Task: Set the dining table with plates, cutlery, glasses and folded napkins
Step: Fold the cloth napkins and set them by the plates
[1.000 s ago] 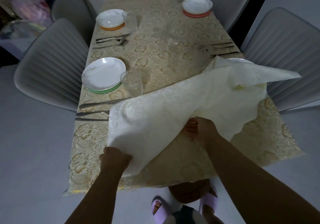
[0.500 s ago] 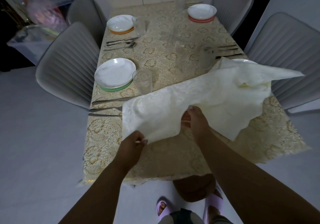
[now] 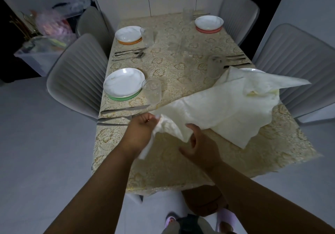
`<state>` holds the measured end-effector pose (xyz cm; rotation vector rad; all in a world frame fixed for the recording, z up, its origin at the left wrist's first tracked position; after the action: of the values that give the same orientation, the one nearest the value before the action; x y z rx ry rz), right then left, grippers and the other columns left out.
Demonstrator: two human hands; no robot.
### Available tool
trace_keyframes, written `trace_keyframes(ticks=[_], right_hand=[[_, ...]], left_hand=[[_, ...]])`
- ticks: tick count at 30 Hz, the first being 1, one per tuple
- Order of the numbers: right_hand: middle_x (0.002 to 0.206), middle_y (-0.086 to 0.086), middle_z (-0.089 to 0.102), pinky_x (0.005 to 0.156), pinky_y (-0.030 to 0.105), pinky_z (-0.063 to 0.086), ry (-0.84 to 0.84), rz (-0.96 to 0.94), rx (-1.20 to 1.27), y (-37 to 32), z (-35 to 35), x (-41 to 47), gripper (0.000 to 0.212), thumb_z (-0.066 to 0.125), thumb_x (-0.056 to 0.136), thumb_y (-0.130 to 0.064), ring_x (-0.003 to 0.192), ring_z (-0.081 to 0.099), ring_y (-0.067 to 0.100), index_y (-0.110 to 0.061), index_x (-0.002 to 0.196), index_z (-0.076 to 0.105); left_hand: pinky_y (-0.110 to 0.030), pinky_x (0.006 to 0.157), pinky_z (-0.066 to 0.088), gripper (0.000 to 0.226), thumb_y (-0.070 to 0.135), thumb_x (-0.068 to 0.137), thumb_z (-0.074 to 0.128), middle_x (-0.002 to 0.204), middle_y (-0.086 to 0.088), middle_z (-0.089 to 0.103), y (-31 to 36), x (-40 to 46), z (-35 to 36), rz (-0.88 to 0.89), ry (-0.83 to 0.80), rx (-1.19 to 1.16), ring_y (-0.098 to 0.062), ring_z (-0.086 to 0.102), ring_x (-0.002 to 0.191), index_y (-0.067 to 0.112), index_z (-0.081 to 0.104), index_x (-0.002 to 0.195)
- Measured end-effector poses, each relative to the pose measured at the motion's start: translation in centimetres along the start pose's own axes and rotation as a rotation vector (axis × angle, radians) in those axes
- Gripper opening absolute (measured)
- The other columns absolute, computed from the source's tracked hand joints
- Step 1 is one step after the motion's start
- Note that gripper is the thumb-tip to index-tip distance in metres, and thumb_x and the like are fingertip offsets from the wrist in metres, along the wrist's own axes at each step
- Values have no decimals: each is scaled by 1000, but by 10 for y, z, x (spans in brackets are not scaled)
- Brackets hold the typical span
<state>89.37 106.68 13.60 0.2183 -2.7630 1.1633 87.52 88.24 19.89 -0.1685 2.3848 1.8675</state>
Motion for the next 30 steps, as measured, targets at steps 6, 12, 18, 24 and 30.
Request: trace_keyframes(ticks=[6,12,18,24,30], right_hand=[[88,9,62,67,23,36,-330,160,-13,9,-43,53,18,67,84,-22,84,57,20,-4,85,67],[80,-7,55,63,13,39,-48,279,235,1,-43,75,23,65,88,-28,71,54,4,-18,101,49],[79,1,55,57,17,38,289,-297,-112,-51,-9,-3,52,64,73,-59,69,45,6,-13,93,56],[67,0,60,43,26,43,372,-409,-261,-69,-7,8,20,68,78,-34,53,53,15,-16,73,65],[69,4,63,50,25,47,-1,87,166,-42,-12,30,14,63,87,-17,50,57,14,-11,75,64]], left_hand=[[-24,74,52,40,31,57,89,86,5,73,-8,-5,-18,-59,-360,231,-9,66,79,21,71,91],[-12,61,48,21,27,87,69,83,-6,75,-28,-1,-15,-168,-218,256,-13,66,73,7,75,89],[-18,64,45,32,35,95,55,62,7,70,-32,3,-3,-149,-165,320,0,63,59,19,75,76],[-15,51,34,42,31,86,68,46,9,47,-17,10,7,-93,-195,277,-1,42,47,10,68,49],[-23,60,39,35,32,79,75,66,-2,58,-22,18,3,-55,-178,223,-9,49,65,-3,72,75]])
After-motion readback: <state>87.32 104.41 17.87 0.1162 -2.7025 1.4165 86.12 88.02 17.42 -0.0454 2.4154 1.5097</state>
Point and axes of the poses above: each hand's wrist, its own x-axis towards the middle knuckle, its own z-axis out of the palm, y = z × x, the point moved 8 cm from there along x, towards the middle knuckle
